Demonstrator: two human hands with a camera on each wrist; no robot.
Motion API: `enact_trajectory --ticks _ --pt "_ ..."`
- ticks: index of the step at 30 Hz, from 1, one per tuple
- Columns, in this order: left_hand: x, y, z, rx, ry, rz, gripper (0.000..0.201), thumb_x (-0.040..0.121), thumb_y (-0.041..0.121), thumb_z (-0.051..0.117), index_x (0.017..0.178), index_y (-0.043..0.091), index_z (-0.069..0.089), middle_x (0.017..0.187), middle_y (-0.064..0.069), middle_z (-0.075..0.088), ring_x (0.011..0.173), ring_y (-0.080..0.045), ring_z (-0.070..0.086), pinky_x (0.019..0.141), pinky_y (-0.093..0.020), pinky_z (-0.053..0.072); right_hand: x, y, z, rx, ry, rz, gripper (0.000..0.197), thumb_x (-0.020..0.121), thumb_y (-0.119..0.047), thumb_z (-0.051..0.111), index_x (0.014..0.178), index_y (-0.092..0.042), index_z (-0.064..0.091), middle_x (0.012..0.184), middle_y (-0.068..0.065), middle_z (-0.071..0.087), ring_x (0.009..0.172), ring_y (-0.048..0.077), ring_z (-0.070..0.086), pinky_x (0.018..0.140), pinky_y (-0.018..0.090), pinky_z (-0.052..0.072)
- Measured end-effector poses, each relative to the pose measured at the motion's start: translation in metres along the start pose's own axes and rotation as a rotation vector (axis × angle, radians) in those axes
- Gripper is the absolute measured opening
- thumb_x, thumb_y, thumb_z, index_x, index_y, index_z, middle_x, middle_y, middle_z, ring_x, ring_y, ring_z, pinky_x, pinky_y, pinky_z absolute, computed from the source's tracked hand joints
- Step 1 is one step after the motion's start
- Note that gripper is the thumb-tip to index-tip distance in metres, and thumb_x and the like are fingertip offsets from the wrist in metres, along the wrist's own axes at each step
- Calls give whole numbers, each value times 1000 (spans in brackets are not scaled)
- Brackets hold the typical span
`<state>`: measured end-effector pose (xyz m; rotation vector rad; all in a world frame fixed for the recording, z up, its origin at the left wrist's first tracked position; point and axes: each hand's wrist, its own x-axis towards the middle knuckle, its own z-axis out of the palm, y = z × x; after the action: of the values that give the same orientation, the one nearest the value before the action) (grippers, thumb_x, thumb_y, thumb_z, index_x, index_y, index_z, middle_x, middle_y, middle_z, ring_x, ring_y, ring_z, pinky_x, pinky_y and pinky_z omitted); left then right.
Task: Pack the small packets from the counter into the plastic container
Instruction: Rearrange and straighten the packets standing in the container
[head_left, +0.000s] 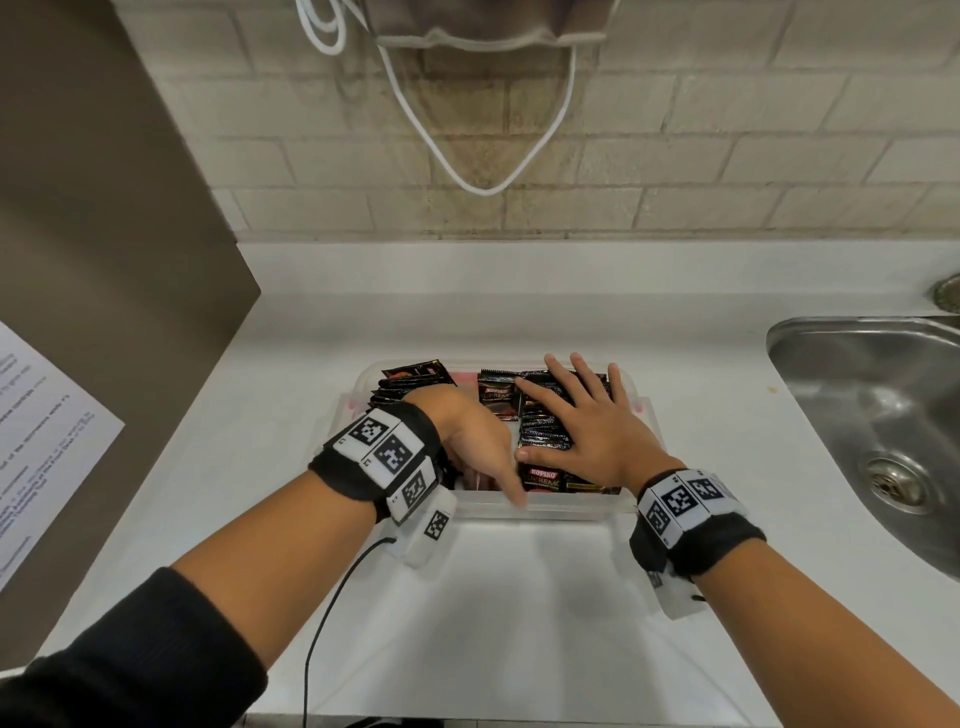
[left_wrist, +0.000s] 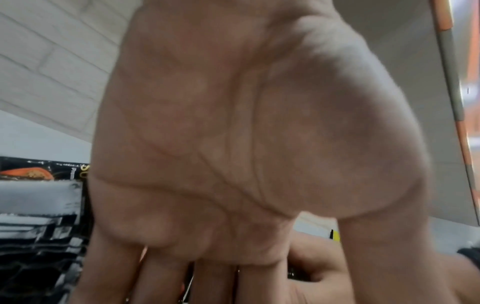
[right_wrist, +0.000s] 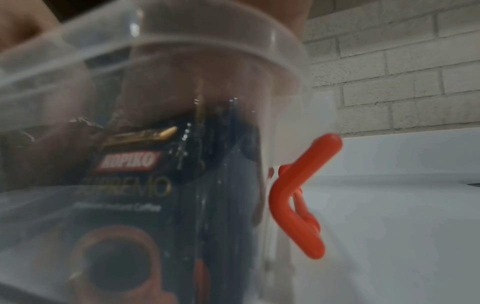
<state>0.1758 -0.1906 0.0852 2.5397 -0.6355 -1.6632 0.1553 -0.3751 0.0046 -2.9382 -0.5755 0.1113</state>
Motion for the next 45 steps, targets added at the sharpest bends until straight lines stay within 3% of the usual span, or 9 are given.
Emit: enact_trajectory --ticks 5,9,16,20,24,30,33,38,45 --pt "-5 -10 -3 42 36 110 28 86 23 77 109 27 61 109 5 60 111 -22 61 99 -34 50 0 0 0 1 7 0 90 74 -92 19 151 -53 -5 165 -4 -11 150 24 -20 118 60 -10" --pt "-9 -17 -5 -52 165 224 19 85 10 76 87 25 64 86 4 62 79 -11 62 73 -24 53 0 1 0 28 27 -5 93 74 -91 22 153 -49 0 166 -5 -8 151 24 -16 118 60 -10" --pt "-22 -34 -15 -244 394 259 30 83 4 75 106 21 66 94 5 73 53 1 56 59 -20 47 0 3 0 124 57 -6 91 75 -83 42 154 -46 14 166 -6 1 152 23 -10 118 59 -10" --pt "-27 -45 -25 -260 528 193 24 79 10 81 94 18 64 66 13 64 63 -12 57 71 -32 48 1 3 1 162 97 3 93 72 -88 46 152 -48 19 166 -6 6 153 22 -8 119 58 -10" --pt "-28 -48 -33 -235 682 149 22 79 15 81 88 25 64 81 7 63 74 -14 59 73 -30 47 0 2 1 178 111 17 101 65 -96 40 152 -49 20 165 -7 8 153 20 -7 119 57 -11" --pt "-24 -46 -34 -319 793 217 26 82 13 79 99 27 67 76 4 60 48 -6 60 65 -28 53 -1 2 1 187 110 16 101 65 -95 41 152 -48 20 166 -6 9 153 20 -7 119 58 -10" --pt "-21 -42 -34 -354 787 187 6 81 17 80 86 18 76 82 2 75 67 -14 72 75 -30 59 -1 1 0 189 108 12 101 66 -95 41 152 -47 21 166 -6 9 153 20 -7 119 58 -9" --pt "-11 -30 -31 -427 638 71 17 85 10 66 97 11 77 92 -6 77 84 -15 75 87 -30 58 -1 1 -1 185 106 12 101 65 -96 38 152 -47 20 166 -6 8 153 19 -7 119 57 -9" --pt "14 -13 -22 -633 882 -46 22 85 -2 66 106 -8 70 98 -18 73 90 -29 74 81 -40 61 -1 1 1 188 114 5 101 66 -96 37 152 -47 20 166 -6 8 153 19 -7 119 57 -11"
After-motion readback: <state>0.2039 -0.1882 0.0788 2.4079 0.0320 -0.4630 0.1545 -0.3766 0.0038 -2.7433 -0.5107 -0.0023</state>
